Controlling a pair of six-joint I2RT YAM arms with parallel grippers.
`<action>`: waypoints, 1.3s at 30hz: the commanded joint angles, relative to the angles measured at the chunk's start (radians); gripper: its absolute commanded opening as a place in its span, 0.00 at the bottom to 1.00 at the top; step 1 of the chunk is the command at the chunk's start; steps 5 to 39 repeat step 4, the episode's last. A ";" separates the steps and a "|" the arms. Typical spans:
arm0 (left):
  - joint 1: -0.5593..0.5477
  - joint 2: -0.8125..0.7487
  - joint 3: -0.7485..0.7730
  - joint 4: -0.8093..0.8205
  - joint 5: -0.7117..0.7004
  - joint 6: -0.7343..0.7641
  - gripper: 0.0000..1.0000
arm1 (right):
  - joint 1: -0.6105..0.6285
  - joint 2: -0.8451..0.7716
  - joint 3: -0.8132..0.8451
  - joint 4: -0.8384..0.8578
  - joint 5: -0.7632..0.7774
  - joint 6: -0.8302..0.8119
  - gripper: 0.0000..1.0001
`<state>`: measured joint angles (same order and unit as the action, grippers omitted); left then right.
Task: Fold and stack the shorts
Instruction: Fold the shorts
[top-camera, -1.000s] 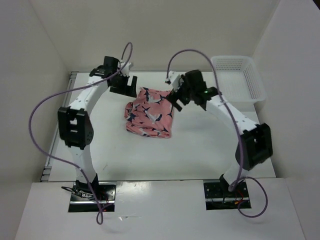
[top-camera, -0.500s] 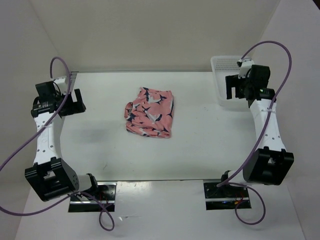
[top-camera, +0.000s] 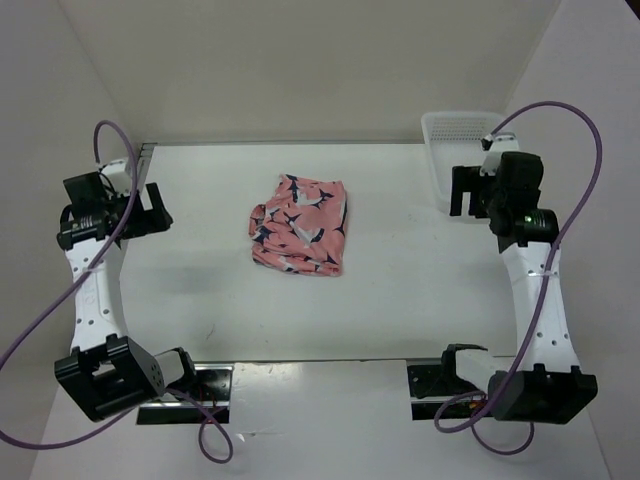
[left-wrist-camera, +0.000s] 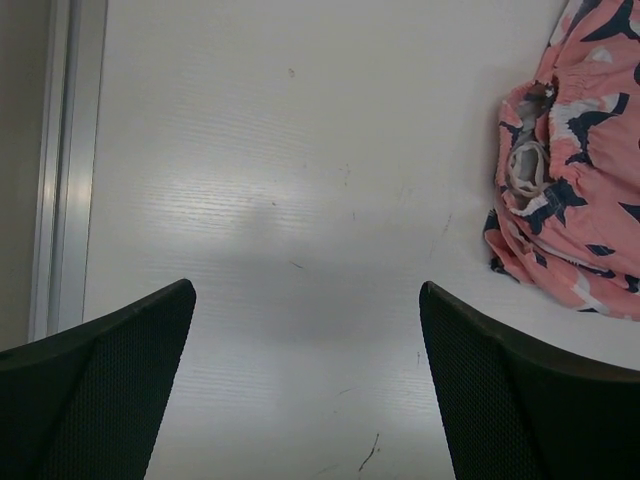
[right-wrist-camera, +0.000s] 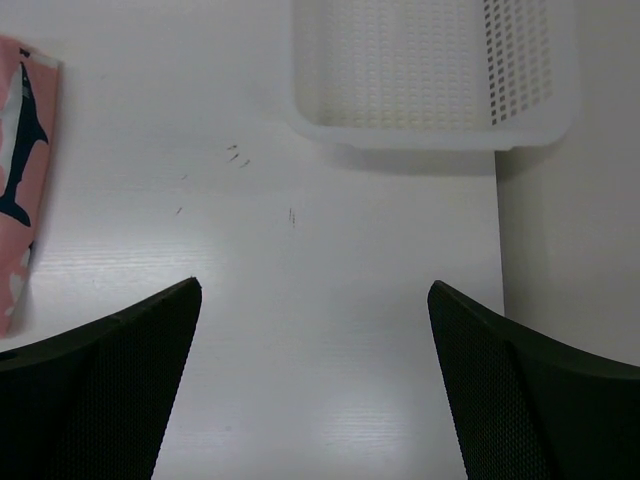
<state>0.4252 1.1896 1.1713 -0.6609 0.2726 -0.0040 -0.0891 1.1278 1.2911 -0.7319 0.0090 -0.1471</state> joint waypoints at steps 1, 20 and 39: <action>0.006 -0.022 -0.009 0.011 0.051 0.004 0.99 | 0.012 -0.046 -0.050 -0.003 0.074 0.026 0.99; 0.006 -0.022 -0.009 0.010 0.062 0.004 0.99 | 0.012 -0.080 -0.070 -0.003 0.074 0.024 0.99; 0.006 -0.022 -0.009 0.010 0.062 0.004 0.99 | 0.012 -0.080 -0.070 -0.003 0.074 0.024 0.99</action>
